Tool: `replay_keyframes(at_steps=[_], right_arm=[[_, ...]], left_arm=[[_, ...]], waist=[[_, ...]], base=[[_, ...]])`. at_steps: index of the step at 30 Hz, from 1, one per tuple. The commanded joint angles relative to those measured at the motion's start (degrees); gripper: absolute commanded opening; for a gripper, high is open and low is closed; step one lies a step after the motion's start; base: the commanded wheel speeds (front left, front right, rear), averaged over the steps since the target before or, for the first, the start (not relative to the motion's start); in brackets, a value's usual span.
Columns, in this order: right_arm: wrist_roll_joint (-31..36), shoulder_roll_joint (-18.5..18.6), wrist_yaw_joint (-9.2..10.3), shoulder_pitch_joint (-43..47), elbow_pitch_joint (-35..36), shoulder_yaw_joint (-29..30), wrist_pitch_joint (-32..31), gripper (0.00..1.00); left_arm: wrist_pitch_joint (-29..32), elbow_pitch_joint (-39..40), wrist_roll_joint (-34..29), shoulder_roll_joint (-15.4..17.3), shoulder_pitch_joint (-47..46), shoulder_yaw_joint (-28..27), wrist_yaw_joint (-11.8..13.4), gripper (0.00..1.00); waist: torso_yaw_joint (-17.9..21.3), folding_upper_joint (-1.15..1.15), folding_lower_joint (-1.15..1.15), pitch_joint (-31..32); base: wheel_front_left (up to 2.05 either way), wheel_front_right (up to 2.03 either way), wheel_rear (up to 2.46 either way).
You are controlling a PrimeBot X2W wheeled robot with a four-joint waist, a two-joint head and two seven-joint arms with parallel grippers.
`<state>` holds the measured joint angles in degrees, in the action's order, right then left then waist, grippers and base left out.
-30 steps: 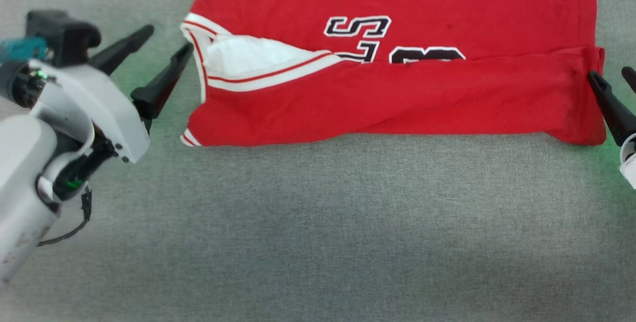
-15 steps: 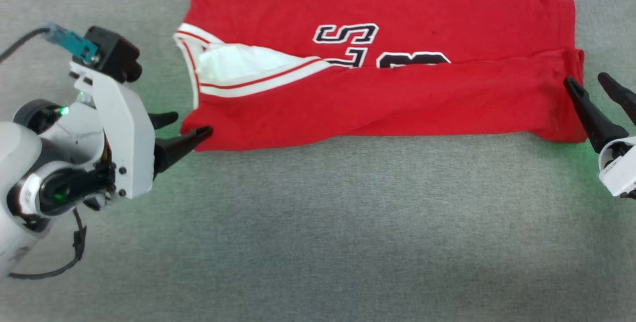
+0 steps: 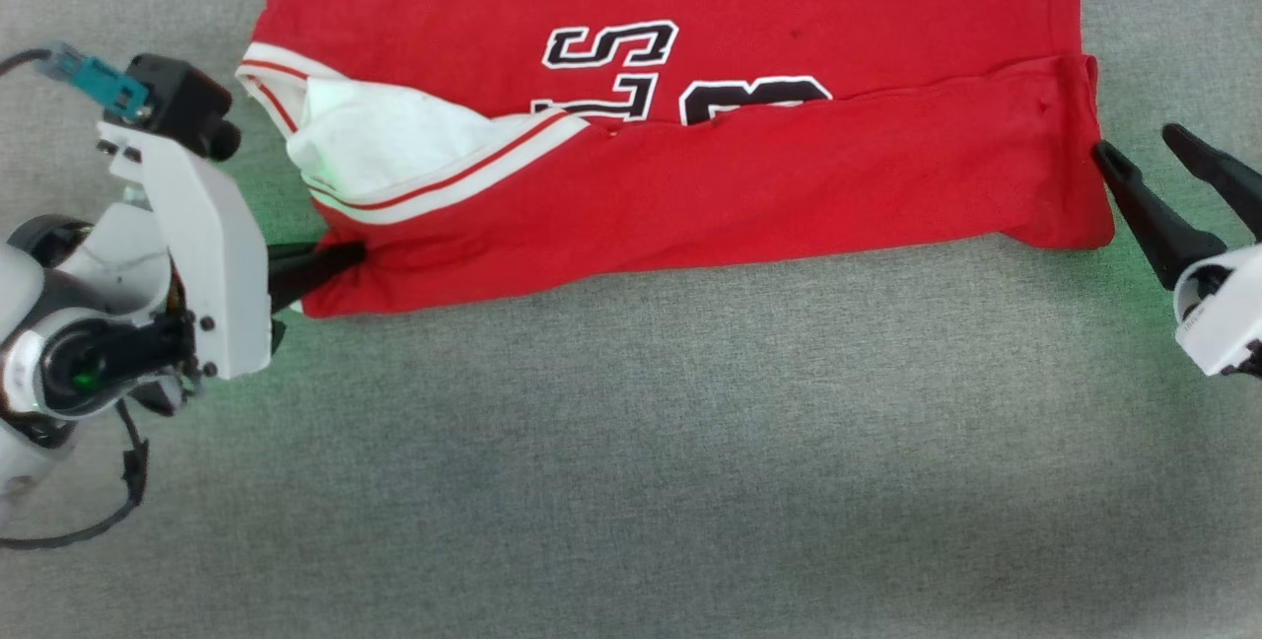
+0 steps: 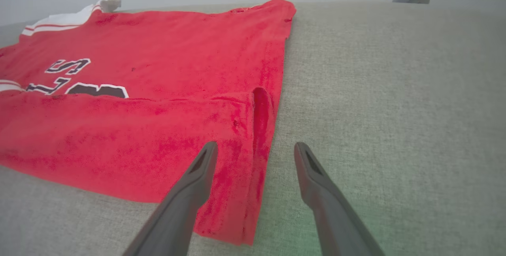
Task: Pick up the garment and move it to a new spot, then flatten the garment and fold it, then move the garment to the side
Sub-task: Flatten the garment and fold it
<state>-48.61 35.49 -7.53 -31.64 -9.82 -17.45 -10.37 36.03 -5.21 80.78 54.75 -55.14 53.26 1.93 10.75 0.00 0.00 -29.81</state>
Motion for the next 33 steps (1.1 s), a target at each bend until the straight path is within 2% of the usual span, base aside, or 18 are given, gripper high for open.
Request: replay_keyframes(at_steps=[1, 8, 11, 15, 16, 17, 18, 19, 25, 33], right_arm=[[0.0, 0.8, 0.09, -1.6, 0.5, -1.6, -2.1, 1.0], [-2.0, 6.6, 0.09, -6.8, 0.7, -10.2, -20.6, 1.0], [-1.9, 7.0, 0.09, -9.1, -0.8, -12.4, -26.3, 1.0], [-1.0, 5.9, 0.09, -11.3, -3.2, -14.2, -29.2, 1.0], [-0.8, 5.7, 0.09, -11.5, -3.5, -14.3, -29.2, 0.83], [-0.7, 5.5, 0.09, -11.7, -3.6, -14.5, -28.7, 0.43], [-0.9, 5.4, 0.09, -11.8, -3.5, -14.5, -28.1, 0.07], [-1.1, 5.5, 0.09, -11.6, -3.4, -14.3, -27.3, 0.0], [-2.6, 8.2, 0.09, -9.0, -2.7, -12.6, -23.4, 0.0], [-4.0, 13.5, 0.09, -3.3, 2.9, -13.5, -23.3, 0.0]], left_arm=[[0.1, -0.2, -0.2, -1.9, 2.6, 1.9, -0.3, 0.0], [-1.5, 0.2, -1.1, -4.2, 2.0, 2.0, -1.6, 0.0], [-2.9, 0.5, -1.5, -5.0, 1.7, 1.6, -2.1, 0.0], [-4.0, -0.3, -2.3, -6.4, 1.2, 1.6, -2.6, 0.0], [-4.2, -0.5, -2.3, -6.7, 1.2, 1.7, -2.8, 0.0], [-4.3, -0.8, -2.4, -7.0, 1.2, 1.9, -2.9, 0.0], [-4.6, -1.0, -2.6, -7.2, 1.3, 2.0, -3.1, 0.0], [-4.8, -1.3, -2.7, -7.4, 1.5, 2.0, -3.4, 0.0], [-7.7, -1.3, -2.0, -6.8, 3.5, 1.0, -4.5, 0.0], [-11.9, 6.4, -1.5, -1.7, 9.1, 0.0, -3.4, 0.0]], waist=[[0.0, 0.0, 0.0, 0.1], [-2.0, 0.0, 0.0, 0.1], [-2.7, 0.0, 0.0, -0.5], [-3.7, 0.0, 0.0, -1.0], [-3.8, 0.0, 0.0, -1.0], [-4.0, 0.0, 0.0, -1.0], [-4.2, 0.0, 0.0, -0.8], [-4.4, 0.0, 0.0, -0.5], [-5.2, 0.0, 0.0, 2.7], [-6.0, 0.0, 0.0, 6.4]], base=[[0.0, 0.0, 0.0], [0.0, 0.0, 0.0], [0.0, 0.0, 0.0], [0.0, 0.0, 0.0], [0.0, 0.0, 0.0], [0.0, 0.0, 0.0], [0.0, 0.0, 0.0], [0.0, 0.0, 0.0], [0.0, 0.0, 0.0], [0.0, 0.0, 0.0]])
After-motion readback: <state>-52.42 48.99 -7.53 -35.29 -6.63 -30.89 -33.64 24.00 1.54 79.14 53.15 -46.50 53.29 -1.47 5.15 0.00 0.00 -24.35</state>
